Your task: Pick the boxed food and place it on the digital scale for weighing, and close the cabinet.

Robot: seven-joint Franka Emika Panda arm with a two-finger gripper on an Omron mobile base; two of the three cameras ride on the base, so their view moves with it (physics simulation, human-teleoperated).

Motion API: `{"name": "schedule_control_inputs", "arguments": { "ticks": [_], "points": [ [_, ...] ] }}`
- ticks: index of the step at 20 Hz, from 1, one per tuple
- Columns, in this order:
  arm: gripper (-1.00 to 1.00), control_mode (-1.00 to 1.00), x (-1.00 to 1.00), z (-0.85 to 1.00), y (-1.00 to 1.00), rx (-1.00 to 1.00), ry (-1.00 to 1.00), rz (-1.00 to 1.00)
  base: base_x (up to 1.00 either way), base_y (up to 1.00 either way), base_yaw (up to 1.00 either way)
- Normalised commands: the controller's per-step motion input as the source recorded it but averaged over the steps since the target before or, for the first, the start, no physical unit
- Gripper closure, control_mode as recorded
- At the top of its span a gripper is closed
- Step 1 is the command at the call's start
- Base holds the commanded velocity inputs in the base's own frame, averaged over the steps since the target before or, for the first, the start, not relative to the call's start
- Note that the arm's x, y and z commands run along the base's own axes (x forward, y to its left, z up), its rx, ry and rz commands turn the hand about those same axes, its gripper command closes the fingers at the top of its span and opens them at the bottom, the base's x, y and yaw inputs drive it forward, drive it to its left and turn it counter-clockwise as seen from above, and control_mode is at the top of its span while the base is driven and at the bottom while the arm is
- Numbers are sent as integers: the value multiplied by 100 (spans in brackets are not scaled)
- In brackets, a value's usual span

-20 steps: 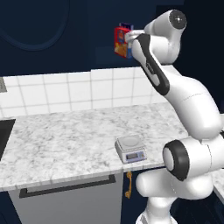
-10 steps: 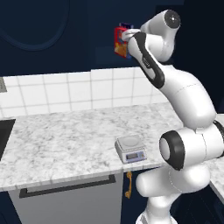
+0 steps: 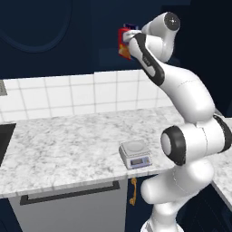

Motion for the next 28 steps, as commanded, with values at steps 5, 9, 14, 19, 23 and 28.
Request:
{"name": "schedule_control_inputs", "arguments": {
  "ticks": [5,9,14,19,23,28],
  "points": [
    [-100,-100,25,-1,6,0,0,0,0,0,0],
    [-100,-100,18,-9,0,0,0,0,0,0,0],
    [-100,-100,20,-23,0,2,0,0,0,0,0],
    [-100,-100,28,-9,0,0,0,0,0,0,0],
    [-100,-100,27,-6,1,0,0,0,0,0,0],
    [100,-100,21,-12,15,1,0,0,0,0,0]
  ]
}}
